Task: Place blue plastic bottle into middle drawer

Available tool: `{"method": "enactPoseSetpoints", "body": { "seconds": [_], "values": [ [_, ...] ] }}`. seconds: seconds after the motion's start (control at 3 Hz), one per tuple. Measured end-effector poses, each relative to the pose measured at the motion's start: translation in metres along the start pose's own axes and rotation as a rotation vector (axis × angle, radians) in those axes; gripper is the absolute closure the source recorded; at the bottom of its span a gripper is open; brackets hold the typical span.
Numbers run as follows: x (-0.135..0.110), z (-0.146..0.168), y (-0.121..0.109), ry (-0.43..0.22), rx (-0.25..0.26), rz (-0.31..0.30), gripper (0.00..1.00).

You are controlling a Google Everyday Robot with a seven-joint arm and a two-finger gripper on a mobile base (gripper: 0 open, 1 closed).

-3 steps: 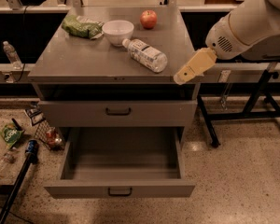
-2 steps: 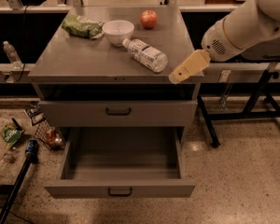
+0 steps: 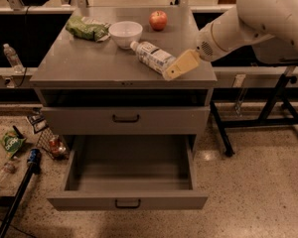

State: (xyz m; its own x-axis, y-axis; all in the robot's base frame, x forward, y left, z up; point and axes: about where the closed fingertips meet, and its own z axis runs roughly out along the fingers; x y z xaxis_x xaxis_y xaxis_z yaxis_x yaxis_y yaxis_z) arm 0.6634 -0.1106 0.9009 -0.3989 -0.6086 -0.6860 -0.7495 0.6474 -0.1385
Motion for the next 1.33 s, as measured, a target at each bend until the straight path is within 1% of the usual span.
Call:
{"method": "enactPoseSetpoints", "body": {
  "seconds": [0.33, 0.67, 1.0, 1.33],
  "values": [
    [-0.01, 0.031, -0.005, -0.022, -0.025, -0.002, 0.0],
    [-0.021, 0.055, -0.014, -0.04, -0.04, 0.004, 0.0],
    [-0.026, 0.076, -0.022, -0.05, -0.05, 0.004, 0.16],
    [-0.025, 0.091, -0.027, -0.048, -0.061, 0.007, 0.39]
  ]
}}
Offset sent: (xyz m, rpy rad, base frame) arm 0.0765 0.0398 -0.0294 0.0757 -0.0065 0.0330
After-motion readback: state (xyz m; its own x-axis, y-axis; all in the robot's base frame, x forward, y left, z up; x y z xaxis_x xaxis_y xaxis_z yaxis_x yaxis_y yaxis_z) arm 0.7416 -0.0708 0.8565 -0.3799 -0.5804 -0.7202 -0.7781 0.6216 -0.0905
